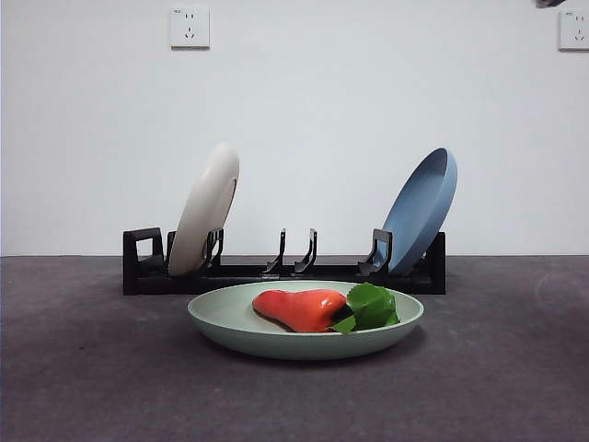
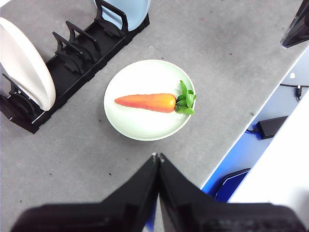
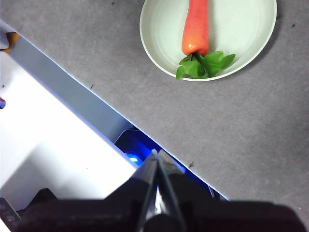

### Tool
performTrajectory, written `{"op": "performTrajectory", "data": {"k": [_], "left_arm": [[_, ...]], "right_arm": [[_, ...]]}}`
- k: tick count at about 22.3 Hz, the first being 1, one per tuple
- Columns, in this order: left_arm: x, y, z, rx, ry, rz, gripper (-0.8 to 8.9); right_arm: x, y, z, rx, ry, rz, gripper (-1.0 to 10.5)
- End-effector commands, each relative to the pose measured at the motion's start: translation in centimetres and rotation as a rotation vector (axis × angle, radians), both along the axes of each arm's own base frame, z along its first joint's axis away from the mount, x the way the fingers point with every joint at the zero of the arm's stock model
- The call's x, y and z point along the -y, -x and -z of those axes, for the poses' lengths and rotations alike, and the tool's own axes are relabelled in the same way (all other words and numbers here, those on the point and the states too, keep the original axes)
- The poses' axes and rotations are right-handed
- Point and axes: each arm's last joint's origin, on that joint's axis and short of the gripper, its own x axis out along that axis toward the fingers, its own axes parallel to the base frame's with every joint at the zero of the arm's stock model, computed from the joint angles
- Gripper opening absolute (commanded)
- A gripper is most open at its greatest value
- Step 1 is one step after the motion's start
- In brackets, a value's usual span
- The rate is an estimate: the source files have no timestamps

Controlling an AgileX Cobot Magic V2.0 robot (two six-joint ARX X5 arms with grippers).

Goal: Take the green plate from the plate rack,put the plate on the table,take the carrot from the table,put the carrot in the plate

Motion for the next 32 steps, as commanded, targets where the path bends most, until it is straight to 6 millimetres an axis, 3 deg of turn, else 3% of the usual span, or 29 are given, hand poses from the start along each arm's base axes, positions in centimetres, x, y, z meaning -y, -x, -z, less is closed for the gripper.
{"op": "performTrajectory", "data": {"k": [1,17,22,27,32], "left_arm": [[0.0,0.1,0.0,-0.001,0.003,-0.002,-0.01],[0.0,0.0,0.0,0.003,0.004,-0.006,-0.01],[-1.0,-1.1,-1.8,0.241,0.045,-0.053,-0.01],[-3.3,-2.5,-4.6,0.548,0.272,-0.028,-0.01],[-6.4,-2.5,-4.2,0.789,0.360,-0.074,-0.01]], "right_arm": [[0.0,0.0,0.1,0.002,0.004,-0.003,0.0],[0.0,0.0,0.1,0.004,0.006,0.001,0.0],[0.0,0.0,0.1,0.003,0.007,0.001,0.0],[0.0,0.0,0.1,0.004,0.007,0.001,0.0],[0.0,0.0,0.1,0.004,0.007,0.001,0.0]]}}
